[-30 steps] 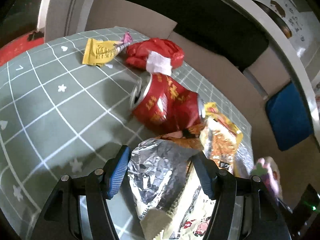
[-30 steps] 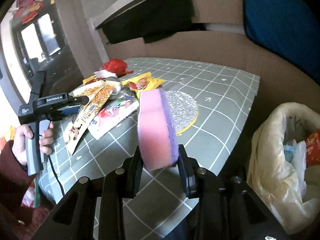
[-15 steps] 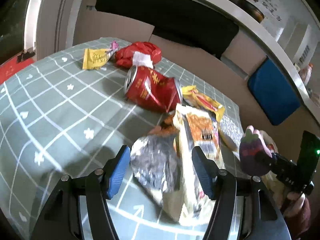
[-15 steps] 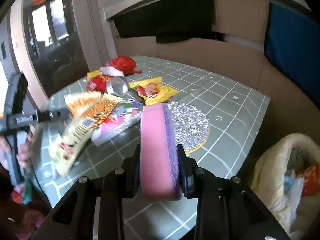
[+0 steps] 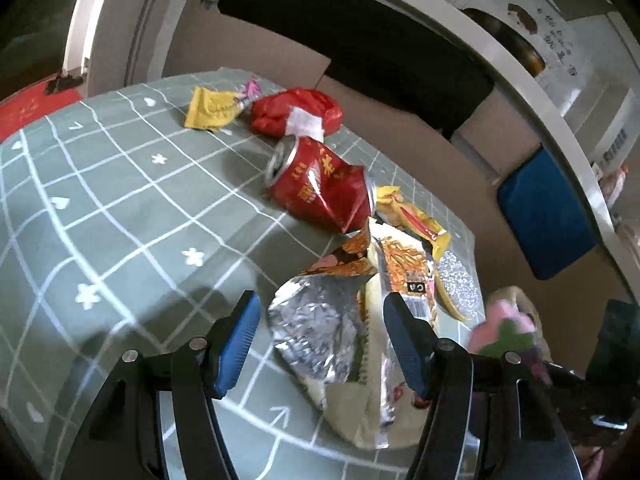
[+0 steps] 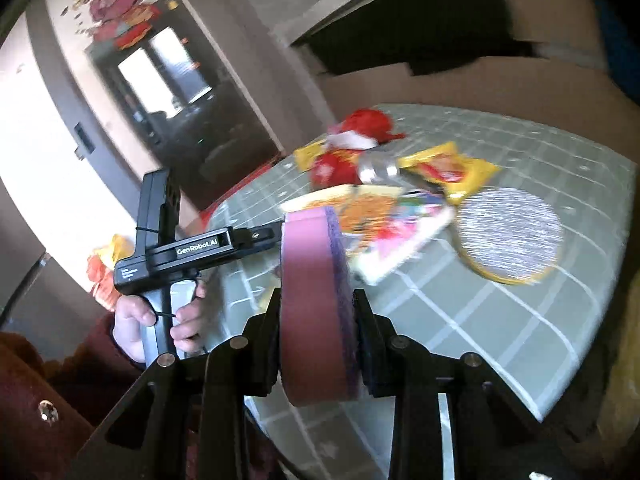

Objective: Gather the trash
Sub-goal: 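Grasp the snack wrappers and foil with the left gripper and lift them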

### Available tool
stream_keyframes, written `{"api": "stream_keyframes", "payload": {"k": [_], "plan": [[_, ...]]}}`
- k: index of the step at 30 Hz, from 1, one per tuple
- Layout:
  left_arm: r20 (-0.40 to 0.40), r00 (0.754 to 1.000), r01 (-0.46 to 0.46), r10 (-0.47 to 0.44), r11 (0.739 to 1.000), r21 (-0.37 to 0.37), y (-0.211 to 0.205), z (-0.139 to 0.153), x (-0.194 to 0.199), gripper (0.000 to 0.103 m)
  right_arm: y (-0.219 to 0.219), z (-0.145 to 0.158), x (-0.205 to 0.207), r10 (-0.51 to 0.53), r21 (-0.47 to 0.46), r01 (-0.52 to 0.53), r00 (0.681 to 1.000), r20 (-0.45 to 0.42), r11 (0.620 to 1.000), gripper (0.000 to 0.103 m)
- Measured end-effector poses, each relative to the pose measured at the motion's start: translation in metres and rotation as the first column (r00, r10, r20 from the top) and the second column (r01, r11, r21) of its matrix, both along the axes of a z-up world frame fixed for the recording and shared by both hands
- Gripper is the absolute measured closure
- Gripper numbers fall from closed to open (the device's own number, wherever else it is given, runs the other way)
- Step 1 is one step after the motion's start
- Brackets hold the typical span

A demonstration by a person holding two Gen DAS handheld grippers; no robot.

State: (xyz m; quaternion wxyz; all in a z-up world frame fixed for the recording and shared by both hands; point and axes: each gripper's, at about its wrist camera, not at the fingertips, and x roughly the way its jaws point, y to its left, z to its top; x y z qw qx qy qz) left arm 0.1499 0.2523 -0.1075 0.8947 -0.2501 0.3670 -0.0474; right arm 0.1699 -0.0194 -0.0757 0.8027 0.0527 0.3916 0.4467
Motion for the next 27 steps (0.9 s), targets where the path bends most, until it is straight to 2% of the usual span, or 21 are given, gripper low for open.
{"api": "stream_keyframes", "payload": {"k": [2, 5, 8, 12, 15, 17, 18, 20, 21, 23, 27], "plan": [[0.003, 1.000, 0.000, 0.000, 1.000, 0.002, 0.004, 0.000, -0.005, 0.039, 0.018, -0.007, -0.002, 0.012, -0.061, -0.011, 1.000, 0.023, 0.998, 0.073], [0.000, 1.000, 0.007, -0.007, 1.000, 0.001, 0.007, -0.003, -0.006, 0.039, 0.030, -0.024, 0.002, -0.028, -0.155, 0.035, 0.999, 0.047, 0.987, 0.074], [0.007, 1.000, 0.030, -0.030, 0.999, -0.013, 0.007, -0.005, -0.005, 0.039, 0.025, -0.030, 0.009, -0.042, -0.138, 0.044, 0.999, 0.014, 0.989, 0.075], [0.000, 0.998, 0.069, -0.069, 0.995, -0.073, 0.000, -0.011, 0.003, 0.039, 0.025, -0.031, 0.010, -0.045, -0.149, 0.047, 0.999, 0.022, 0.988, 0.075], [-0.053, 0.996, 0.064, -0.068, 0.995, -0.079, -0.007, -0.018, 0.010, 0.042, 0.022, -0.032, 0.010, -0.052, -0.140, 0.054, 0.998, 0.017, 0.989, 0.075], [-0.059, 0.994, 0.086, -0.092, 0.991, -0.101, -0.013, -0.021, 0.013, 0.056, 0.018, -0.031, 0.009, -0.058, -0.136, 0.059, 0.998, 0.014, 0.989, 0.075], [-0.063, 0.993, 0.097, -0.104, 0.989, -0.113, -0.016, -0.021, 0.014, 0.059, 0.016, -0.031, 0.007, -0.060, -0.133, 0.062, 0.998, 0.014, 0.989, 0.075], [-0.051, 0.991, 0.120, -0.127, 0.986, -0.118, -0.026, -0.017, 0.014, 0.083, 0.010, -0.031, 0.005, -0.071, -0.128, 0.072, 0.997, 0.015, 0.989, 0.075], [-0.044, 0.990, 0.129, -0.135, 0.985, -0.110, -0.030, -0.014, 0.014, 0.088, 0.009, -0.030, 0.005, -0.077, -0.125, 0.078, 0.997, 0.015, 0.989, 0.075], [-0.019, 0.988, 0.151, -0.153, 0.985, -0.082, -0.043, -0.003, 0.013, 0.095, -0.002, -0.026, 0.003, -0.102, -0.109, 0.104, 0.995, 0.022, 0.989, 0.075], [0.057, 0.985, 0.162, -0.163, 0.987, 0.021, -0.065, 0.025, 0.006, 0.098, -0.025, -0.012, -0.002, -0.163, -0.086, 0.169, 0.984, 0.071, 0.982, 0.075]]}}
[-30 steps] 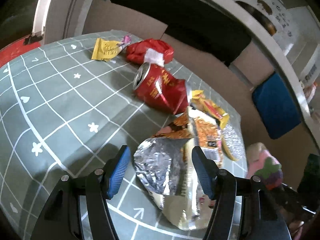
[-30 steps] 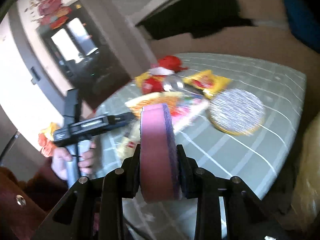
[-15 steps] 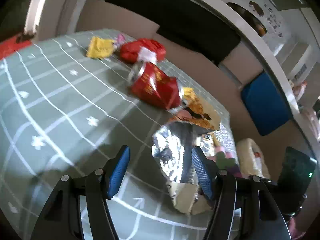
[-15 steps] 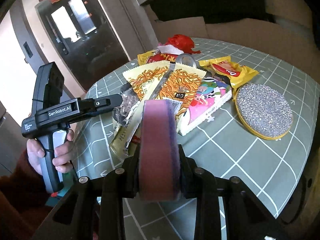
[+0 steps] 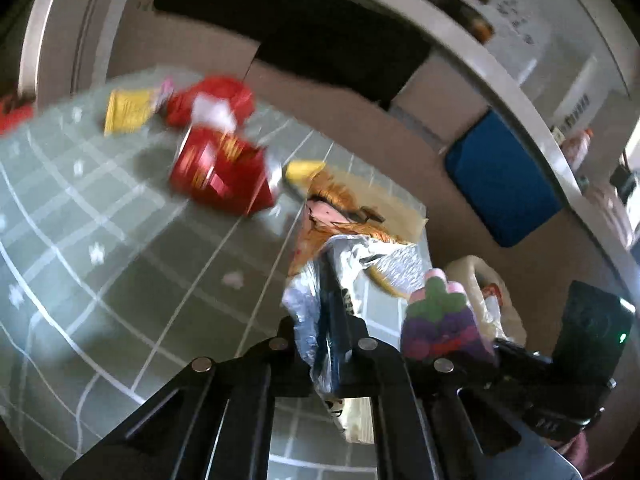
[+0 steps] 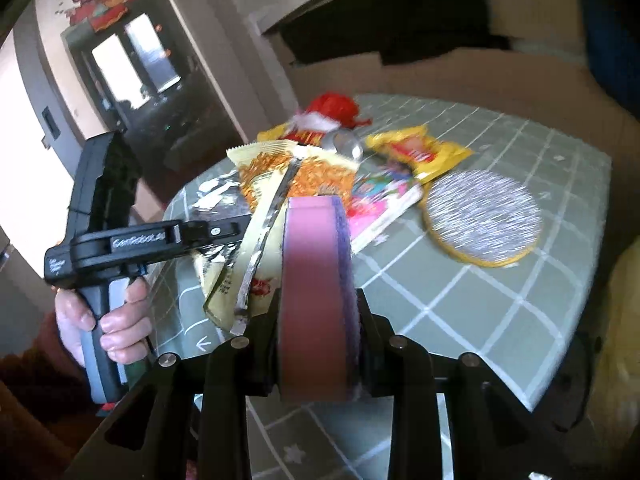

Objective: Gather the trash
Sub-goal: 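Grasp the snack wrappers and foil with the left gripper and lift them, then carry the wrappers to the bin and open the left gripper while the right holds the sponge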

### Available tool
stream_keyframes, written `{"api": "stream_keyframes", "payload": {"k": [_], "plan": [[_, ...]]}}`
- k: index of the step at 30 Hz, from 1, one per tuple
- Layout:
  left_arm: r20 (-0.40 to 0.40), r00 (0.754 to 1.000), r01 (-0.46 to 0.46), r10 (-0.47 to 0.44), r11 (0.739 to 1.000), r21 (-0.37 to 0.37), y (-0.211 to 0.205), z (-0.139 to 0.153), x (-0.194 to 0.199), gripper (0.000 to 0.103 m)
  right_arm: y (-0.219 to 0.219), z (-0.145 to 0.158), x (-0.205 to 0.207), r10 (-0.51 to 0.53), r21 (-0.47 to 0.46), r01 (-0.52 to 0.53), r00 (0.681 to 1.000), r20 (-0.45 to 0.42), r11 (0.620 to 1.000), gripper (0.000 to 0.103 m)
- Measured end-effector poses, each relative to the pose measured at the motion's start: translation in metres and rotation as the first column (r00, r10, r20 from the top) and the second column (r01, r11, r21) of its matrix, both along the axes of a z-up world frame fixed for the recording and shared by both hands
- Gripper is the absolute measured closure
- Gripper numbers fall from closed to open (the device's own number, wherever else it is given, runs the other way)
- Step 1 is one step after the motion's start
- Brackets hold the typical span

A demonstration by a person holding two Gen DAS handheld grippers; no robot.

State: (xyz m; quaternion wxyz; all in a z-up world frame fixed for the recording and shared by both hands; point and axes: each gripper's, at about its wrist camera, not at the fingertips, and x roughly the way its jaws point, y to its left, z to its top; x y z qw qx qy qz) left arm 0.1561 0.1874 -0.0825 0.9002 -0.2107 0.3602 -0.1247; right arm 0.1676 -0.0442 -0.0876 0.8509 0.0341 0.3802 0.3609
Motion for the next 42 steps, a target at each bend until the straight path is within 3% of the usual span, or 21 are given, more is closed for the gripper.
{"api": "stream_keyframes", "payload": {"k": [7, 12, 16, 21, 26, 33, 38, 42], "plan": [[0.230, 0.973, -0.072, 0.019, 0.972, 0.222, -0.043, 0.059, -0.020, 0.099, -0.048, 0.029, -0.013, -0.130, -0.004, 0.131, 0.985, 0.117, 0.991, 0.075], [0.270, 0.963, -0.066, -0.009, 0.961, 0.267, -0.068, 0.082, -0.012, 0.100, -0.078, 0.041, -0.016, -0.194, 0.028, 0.192, 0.970, 0.147, 0.981, 0.075], [0.263, 0.964, -0.023, -0.050, 0.963, 0.268, -0.090, 0.090, -0.003, 0.101, -0.100, 0.046, -0.018, -0.236, 0.038, 0.233, 0.958, 0.165, 0.972, 0.075], [0.321, 0.938, 0.028, -0.131, 0.952, 0.305, -0.135, 0.111, 0.001, 0.101, -0.135, 0.060, -0.023, -0.310, 0.063, 0.303, 0.929, 0.200, 0.951, 0.075], [0.361, 0.907, 0.102, -0.219, 0.944, 0.315, -0.192, 0.127, 0.015, 0.101, -0.182, 0.080, -0.034, -0.414, 0.066, 0.412, 0.869, 0.271, 0.909, 0.075], [0.374, 0.874, 0.215, -0.310, 0.937, 0.275, -0.260, 0.131, 0.042, 0.101, -0.247, 0.093, -0.040, -0.534, 0.058, 0.545, 0.786, 0.311, 0.836, 0.075], [0.337, 0.876, 0.276, -0.345, 0.932, 0.235, -0.294, 0.119, 0.066, 0.101, -0.283, 0.092, -0.034, -0.603, 0.064, 0.615, 0.737, 0.305, 0.786, 0.075], [0.304, 0.881, 0.312, -0.362, 0.929, 0.200, -0.315, 0.105, 0.085, 0.101, -0.298, 0.084, -0.023, -0.628, 0.062, 0.640, 0.722, 0.290, 0.766, 0.075]]}}
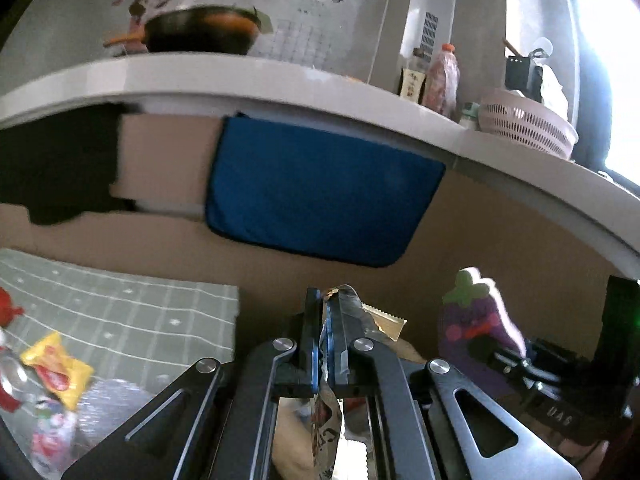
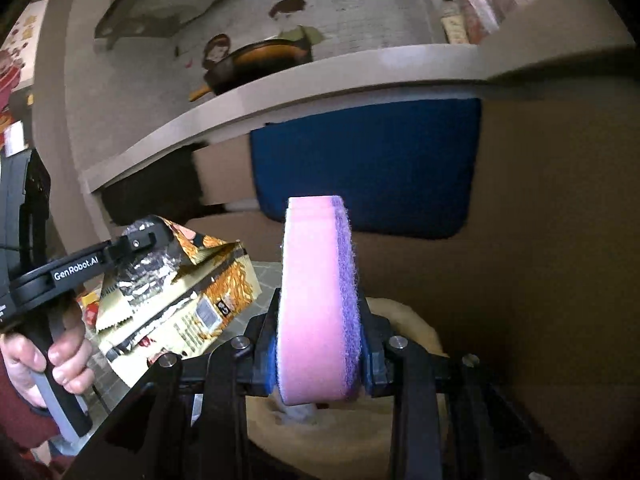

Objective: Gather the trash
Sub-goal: 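Carry the wrappers to the bin and open the left gripper while the right holds the sponge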

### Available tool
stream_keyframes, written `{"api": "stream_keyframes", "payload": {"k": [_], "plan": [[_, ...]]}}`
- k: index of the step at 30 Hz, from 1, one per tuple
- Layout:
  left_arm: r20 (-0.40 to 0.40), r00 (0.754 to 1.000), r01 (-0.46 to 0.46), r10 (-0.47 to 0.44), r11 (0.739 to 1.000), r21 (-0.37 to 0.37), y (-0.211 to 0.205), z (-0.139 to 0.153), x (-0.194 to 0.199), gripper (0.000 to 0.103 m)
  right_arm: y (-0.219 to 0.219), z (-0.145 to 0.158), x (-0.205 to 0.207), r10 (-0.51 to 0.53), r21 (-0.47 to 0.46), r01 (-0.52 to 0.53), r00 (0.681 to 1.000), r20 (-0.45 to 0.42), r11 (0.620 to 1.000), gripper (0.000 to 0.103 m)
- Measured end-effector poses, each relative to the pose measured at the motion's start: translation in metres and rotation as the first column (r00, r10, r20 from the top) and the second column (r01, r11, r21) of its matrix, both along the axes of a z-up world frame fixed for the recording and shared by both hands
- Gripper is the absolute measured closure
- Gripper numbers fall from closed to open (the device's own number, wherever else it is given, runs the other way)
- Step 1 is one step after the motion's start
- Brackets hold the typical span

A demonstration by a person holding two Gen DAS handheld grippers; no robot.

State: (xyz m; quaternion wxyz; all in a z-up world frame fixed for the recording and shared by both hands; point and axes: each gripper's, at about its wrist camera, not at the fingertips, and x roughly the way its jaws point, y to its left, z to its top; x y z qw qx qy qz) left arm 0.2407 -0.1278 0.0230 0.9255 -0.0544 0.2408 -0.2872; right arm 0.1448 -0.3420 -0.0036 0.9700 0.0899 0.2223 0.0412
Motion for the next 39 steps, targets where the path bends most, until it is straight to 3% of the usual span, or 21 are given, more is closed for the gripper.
{"api": "stream_keyframes", "payload": {"k": [12, 22, 25, 29, 33, 39], "plan": [[-0.099, 0.995, 0.002, -0.011, 0.996, -0.094, -0.049, -0.053, 0.049, 0.101, -0.034, -0.036, 0.024, -0.060, 0.045, 0.063, 0.996, -0.059, 0.997, 0.075], [-0.243, 0.966, 0.111, -0.088, 0.990, 0.084, -0.073, -0.131, 0.043, 0.099, -0.047, -0.064, 0.035, -0.079, 0.061, 0.086, 0.990, -0.121, 0.994, 0.075], [-0.262, 0.959, 0.130, -0.106, 0.988, 0.078, -0.070, -0.135, 0.040, 0.092, -0.046, -0.070, 0.037, -0.080, 0.066, 0.089, 0.987, -0.136, 0.994, 0.075], [-0.275, 0.949, 0.173, -0.156, 0.984, 0.036, -0.059, -0.126, 0.035, 0.058, -0.045, -0.076, 0.035, -0.078, 0.064, 0.089, 0.986, -0.148, 0.994, 0.075], [-0.293, 0.941, 0.184, -0.172, 0.983, 0.015, -0.043, -0.115, 0.030, 0.055, -0.039, -0.078, 0.039, -0.058, 0.075, 0.071, 0.986, -0.159, 0.995, 0.075], [-0.286, 0.956, 0.077, -0.063, 0.996, 0.039, -0.003, -0.104, 0.022, 0.055, -0.012, -0.089, 0.045, 0.023, 0.082, -0.008, 0.981, -0.190, 0.997, 0.075]]}}
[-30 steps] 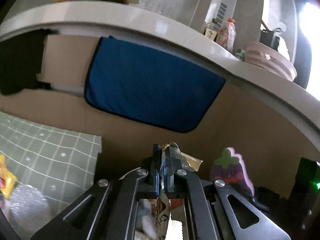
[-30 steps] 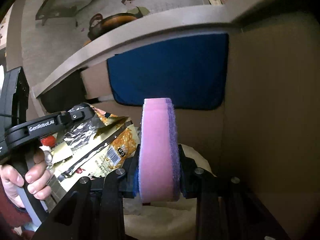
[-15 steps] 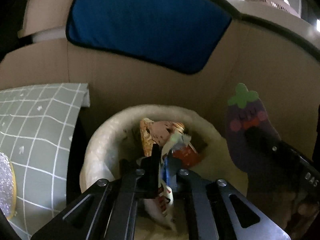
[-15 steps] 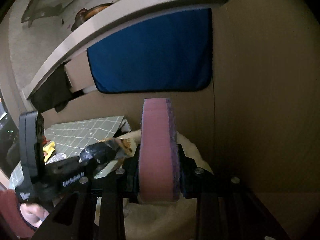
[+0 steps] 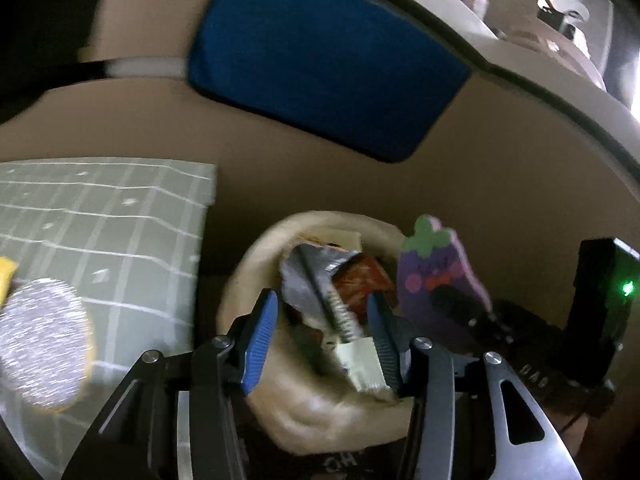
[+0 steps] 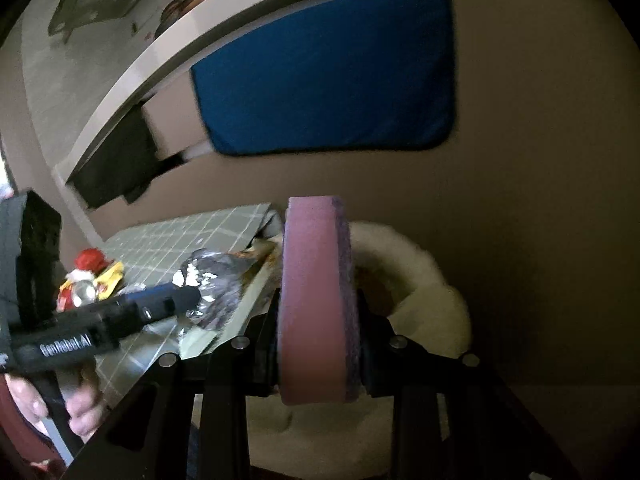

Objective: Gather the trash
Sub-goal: 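Carry the wrappers to the bin and open the left gripper while the right holds the sponge, then open the right gripper over the bin to drop the pink-purple sponge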

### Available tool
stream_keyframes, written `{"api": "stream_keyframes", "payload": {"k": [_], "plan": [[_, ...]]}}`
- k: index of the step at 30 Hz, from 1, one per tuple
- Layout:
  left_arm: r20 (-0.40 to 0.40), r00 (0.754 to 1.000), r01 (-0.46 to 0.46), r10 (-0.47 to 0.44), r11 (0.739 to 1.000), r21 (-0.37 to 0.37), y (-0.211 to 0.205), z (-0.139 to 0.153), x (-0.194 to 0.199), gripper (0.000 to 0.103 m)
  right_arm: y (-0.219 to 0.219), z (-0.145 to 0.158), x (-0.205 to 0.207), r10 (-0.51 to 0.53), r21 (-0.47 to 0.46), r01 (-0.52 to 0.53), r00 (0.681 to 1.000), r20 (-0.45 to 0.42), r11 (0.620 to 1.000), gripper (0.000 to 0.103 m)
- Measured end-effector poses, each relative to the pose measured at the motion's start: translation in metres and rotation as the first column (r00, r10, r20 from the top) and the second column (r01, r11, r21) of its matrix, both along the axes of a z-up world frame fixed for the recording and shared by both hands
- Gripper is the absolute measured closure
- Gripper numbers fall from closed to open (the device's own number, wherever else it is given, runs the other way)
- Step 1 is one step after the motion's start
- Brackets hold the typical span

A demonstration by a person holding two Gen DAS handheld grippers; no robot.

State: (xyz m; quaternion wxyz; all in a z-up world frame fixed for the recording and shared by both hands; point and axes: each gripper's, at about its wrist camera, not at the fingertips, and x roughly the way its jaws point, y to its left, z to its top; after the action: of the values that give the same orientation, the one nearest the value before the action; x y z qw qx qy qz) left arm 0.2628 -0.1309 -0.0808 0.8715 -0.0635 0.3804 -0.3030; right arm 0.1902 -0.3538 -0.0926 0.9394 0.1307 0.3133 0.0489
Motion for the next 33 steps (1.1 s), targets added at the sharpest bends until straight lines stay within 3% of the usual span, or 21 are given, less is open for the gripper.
{"api": "stream_keyframes", "payload": {"k": [7, 9, 11, 13, 19, 22, 26, 29, 33], "plan": [[0.075, 0.993, -0.097, 0.090, 0.992, 0.087, 0.038, 0.011, -0.021, 0.053, 0.031, -0.030, 0.024, -0.012, -0.140, -0.005, 0.992, -0.122, 0.990, 0.075], [0.092, 0.988, -0.129, 0.122, 0.989, 0.074, 0.052, 0.013, -0.027, 0.052, 0.030, -0.037, 0.026, -0.039, -0.159, 0.016, 0.990, -0.138, 0.987, 0.074], [0.092, 0.985, -0.151, 0.146, 0.987, 0.050, 0.066, 0.016, -0.032, 0.049, 0.028, -0.038, 0.025, -0.055, -0.146, 0.036, 0.990, -0.133, 0.989, 0.069], [0.092, 0.981, -0.176, 0.171, 0.983, 0.045, 0.079, 0.016, -0.035, 0.048, 0.026, -0.034, 0.021, -0.069, -0.152, 0.051, 0.991, -0.115, 0.987, 0.051], [0.082, 0.966, -0.250, 0.245, 0.966, 0.065, 0.112, 0.012, -0.039, 0.048, 0.021, -0.020, 0.003, -0.088, -0.157, 0.077, 0.994, -0.064, 0.985, 0.045], [0.069, 0.948, -0.316, 0.312, 0.947, 0.063, 0.138, 0.011, -0.044, 0.048, 0.021, -0.008, -0.006, -0.085, -0.130, 0.081, 0.996, -0.026, 0.988, 0.037], [0.096, 0.901, -0.430, 0.423, 0.901, 0.064, 0.180, 0.017, -0.055, 0.048, 0.026, 0.008, -0.017, -0.066, -0.077, 0.067, 0.998, 0.016, 0.995, 0.026], [0.107, 0.865, -0.497, 0.491, 0.867, 0.042, 0.210, 0.025, -0.068, 0.048, 0.036, 0.020, -0.023, -0.006, -0.032, 0.007, 1.000, 0.031, 0.999, 0.025], [0.101, 0.816, -0.573, 0.570, 0.819, 0.004, 0.250, 0.034, -0.085, 0.048, 0.071, 0.034, -0.026, 0.069, -0.075, -0.064, 0.995, 0.069, 0.995, 0.025]]}}
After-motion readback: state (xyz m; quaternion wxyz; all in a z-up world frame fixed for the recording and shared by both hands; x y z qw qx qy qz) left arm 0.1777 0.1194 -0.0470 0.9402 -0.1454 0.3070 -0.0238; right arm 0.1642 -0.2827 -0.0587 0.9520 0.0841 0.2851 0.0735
